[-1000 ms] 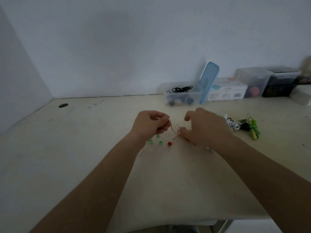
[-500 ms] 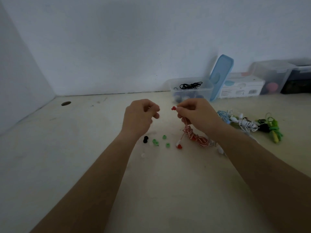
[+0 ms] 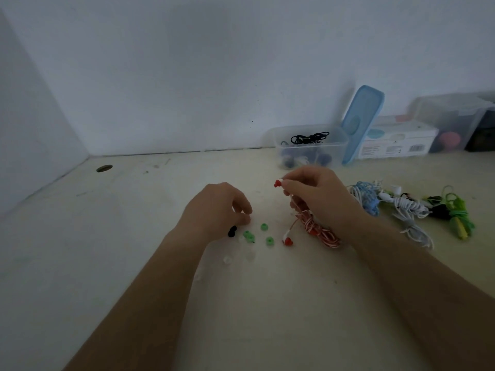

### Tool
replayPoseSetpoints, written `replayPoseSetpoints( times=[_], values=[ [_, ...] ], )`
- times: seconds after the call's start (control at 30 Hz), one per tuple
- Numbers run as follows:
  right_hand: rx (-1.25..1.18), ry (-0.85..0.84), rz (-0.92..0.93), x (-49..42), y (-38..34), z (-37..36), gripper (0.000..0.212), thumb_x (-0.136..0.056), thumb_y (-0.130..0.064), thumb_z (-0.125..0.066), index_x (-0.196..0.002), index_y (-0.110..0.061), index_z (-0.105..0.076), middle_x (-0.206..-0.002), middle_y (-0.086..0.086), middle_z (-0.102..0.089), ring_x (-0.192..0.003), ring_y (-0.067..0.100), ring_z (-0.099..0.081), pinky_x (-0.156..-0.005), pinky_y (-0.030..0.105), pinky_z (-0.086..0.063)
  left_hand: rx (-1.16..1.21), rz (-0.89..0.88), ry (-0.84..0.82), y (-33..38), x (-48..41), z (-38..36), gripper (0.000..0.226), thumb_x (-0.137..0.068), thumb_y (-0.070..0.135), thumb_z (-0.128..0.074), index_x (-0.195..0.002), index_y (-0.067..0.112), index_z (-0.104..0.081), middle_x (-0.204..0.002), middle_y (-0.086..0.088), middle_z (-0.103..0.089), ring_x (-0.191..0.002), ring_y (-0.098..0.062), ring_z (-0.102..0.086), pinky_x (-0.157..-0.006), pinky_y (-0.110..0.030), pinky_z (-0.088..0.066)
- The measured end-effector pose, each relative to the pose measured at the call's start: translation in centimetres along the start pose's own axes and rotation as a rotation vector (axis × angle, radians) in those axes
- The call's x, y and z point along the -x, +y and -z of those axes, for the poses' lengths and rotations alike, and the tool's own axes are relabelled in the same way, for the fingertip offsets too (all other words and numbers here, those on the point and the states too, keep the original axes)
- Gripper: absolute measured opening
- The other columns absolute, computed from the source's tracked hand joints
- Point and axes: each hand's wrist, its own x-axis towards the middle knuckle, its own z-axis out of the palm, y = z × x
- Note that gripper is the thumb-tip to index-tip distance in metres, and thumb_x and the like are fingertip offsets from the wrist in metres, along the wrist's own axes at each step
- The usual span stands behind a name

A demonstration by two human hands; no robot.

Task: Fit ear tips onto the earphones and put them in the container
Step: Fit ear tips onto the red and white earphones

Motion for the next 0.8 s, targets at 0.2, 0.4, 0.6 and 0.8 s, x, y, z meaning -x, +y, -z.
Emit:
replayPoseSetpoints(
  times=[0.2,0.4,0.6,0.8],
  values=[
    [-0.038,-0.053,0.049,0.8,-0.2,-0.1,0.012,-0.089,-0.009,-0.07,-0.101,-0.01,-0.072,-0.079,0.008,-0.074,-0.063,0.012,-0.064,-0.062,0.021,-0.055,-0.051,-0.032,0.042,0.2,0.0,-0.5,0.01,-0.086,0.029,-0.072,-0.082,0.037,-0.067,-0.092,0.015,-0.062,-0.084,-0.005,-0.056,-0.074,-0.022,-0.044],
    [-0.132,-0.083,0.033,1.0,-0.2,0.3,0.019,-0.094,-0.005,-0.062,-0.103,-0.016,-0.074,-0.076,0.007,-0.068,-0.064,0.017,-0.062,-0.066,0.024,-0.056,0.56,-0.057,0.229,1.5,1.2,-0.6,0.007,-0.084,0.02,-0.075,-0.088,0.026,-0.073,-0.082,0.012,-0.072,-0.075,0.0,-0.066,-0.066,-0.01,-0.049],
    [-0.154,-0.098,0.061,1.3,-0.3,0.7,0.015,-0.094,-0.003,-0.062,-0.1,-0.013,-0.072,-0.078,0.008,-0.074,-0.069,0.02,-0.068,-0.068,0.029,-0.058,1.26,0.061,0.064,2.4,2.0,-1.0,0.017,-0.086,0.005,-0.069,-0.098,0.016,-0.075,-0.093,-0.005,-0.076,-0.083,-0.011,-0.068,-0.074,-0.019,-0.053],
    [-0.167,-0.125,0.119,1.7,-0.5,0.8,0.012,-0.091,-0.006,-0.066,-0.1,-0.011,-0.07,-0.084,0.008,-0.076,-0.075,0.023,-0.073,-0.07,0.029,-0.058,1.522,0.103,0.02,2.9,1.9,-1.4,0.02,-0.081,-0.006,-0.064,-0.096,0.005,-0.072,-0.092,-0.012,-0.075,-0.083,-0.017,-0.072,-0.078,-0.022,-0.058]
  ],
)
